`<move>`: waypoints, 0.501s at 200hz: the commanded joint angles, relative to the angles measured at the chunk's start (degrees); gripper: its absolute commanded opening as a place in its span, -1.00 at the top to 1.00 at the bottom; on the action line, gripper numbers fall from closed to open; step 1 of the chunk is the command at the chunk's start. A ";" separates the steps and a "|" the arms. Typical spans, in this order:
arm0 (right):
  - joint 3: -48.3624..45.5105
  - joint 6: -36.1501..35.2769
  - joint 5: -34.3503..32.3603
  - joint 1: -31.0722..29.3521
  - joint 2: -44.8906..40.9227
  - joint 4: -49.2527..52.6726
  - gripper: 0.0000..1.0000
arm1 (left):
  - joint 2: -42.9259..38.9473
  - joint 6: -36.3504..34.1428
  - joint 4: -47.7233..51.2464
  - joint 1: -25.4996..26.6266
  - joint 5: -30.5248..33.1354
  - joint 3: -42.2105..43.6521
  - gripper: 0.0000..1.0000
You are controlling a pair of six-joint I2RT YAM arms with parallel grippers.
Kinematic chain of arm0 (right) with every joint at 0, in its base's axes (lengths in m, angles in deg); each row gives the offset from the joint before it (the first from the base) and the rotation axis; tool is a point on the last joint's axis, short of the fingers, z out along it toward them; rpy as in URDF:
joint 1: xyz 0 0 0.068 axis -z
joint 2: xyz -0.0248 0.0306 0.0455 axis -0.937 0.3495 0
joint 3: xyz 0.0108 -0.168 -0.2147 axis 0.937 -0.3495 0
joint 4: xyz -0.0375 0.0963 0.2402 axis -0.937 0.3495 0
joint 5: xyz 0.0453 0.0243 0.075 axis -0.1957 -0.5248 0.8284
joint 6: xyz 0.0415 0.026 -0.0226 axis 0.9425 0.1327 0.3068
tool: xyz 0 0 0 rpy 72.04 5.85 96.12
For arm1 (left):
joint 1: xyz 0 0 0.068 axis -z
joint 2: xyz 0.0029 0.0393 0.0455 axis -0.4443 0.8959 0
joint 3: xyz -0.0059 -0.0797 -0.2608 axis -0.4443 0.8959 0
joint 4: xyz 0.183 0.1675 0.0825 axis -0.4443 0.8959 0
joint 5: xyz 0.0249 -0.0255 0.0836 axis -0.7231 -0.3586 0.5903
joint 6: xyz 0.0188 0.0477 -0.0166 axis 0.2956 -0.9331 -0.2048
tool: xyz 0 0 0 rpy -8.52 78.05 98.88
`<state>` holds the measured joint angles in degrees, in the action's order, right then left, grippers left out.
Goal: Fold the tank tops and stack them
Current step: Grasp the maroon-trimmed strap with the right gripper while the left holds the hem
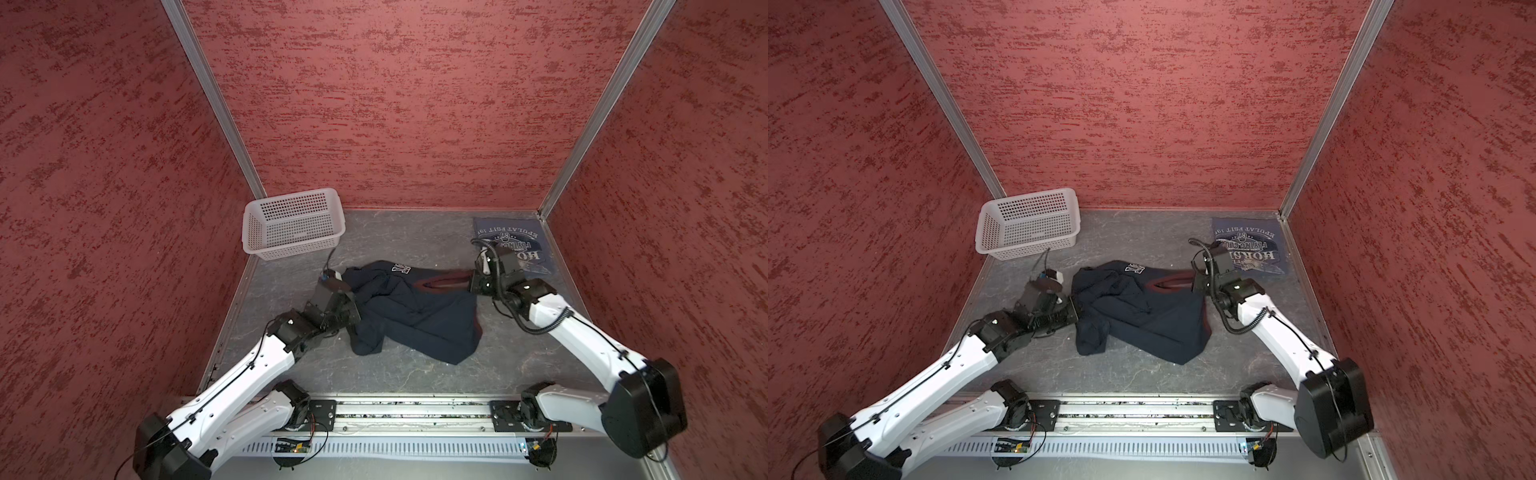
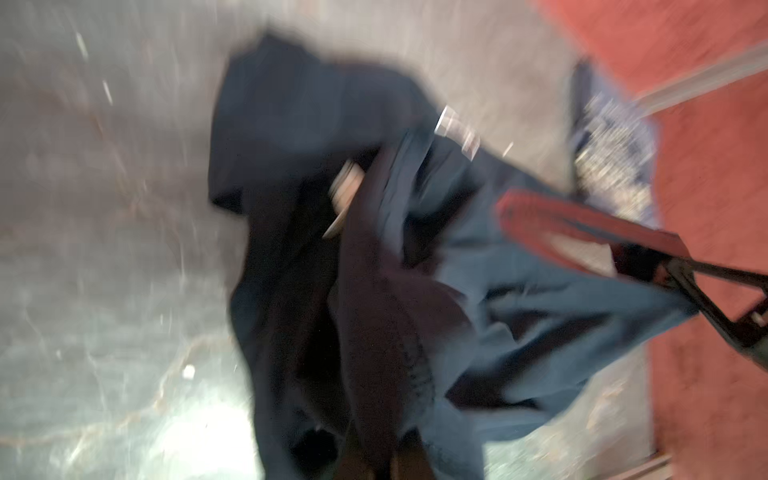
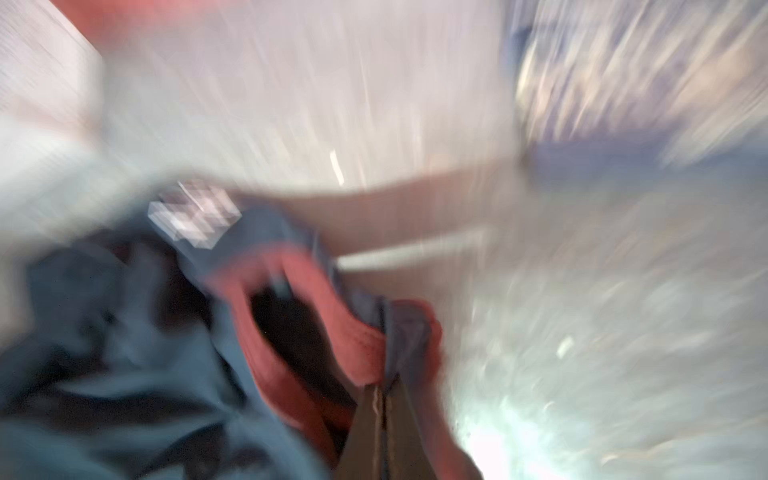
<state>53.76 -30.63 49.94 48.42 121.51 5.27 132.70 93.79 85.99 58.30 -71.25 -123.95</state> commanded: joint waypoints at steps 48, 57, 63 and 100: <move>10.10 -2.81 -9.63 0.56 -12.97 10.59 1.00 | -9.92 -6.27 3.23 -7.20 1.44 -5.64 0.82; 6.98 -1.84 -8.54 0.62 -12.61 9.31 1.00 | -8.87 -5.14 2.71 -8.35 -1.21 -2.68 0.77; 5.24 -1.28 -7.73 0.66 -11.93 8.34 1.00 | -7.75 -4.52 2.24 -9.20 -3.38 -0.43 0.71; -3.30 -0.07 -3.56 0.98 -3.80 -0.89 1.00 | 5.41 -4.27 0.20 -13.35 -12.16 4.39 -0.01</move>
<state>53.98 -32.18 43.71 48.81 112.81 8.18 131.63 89.66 85.60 46.54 -77.17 -121.15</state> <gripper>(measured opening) 0.045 0.421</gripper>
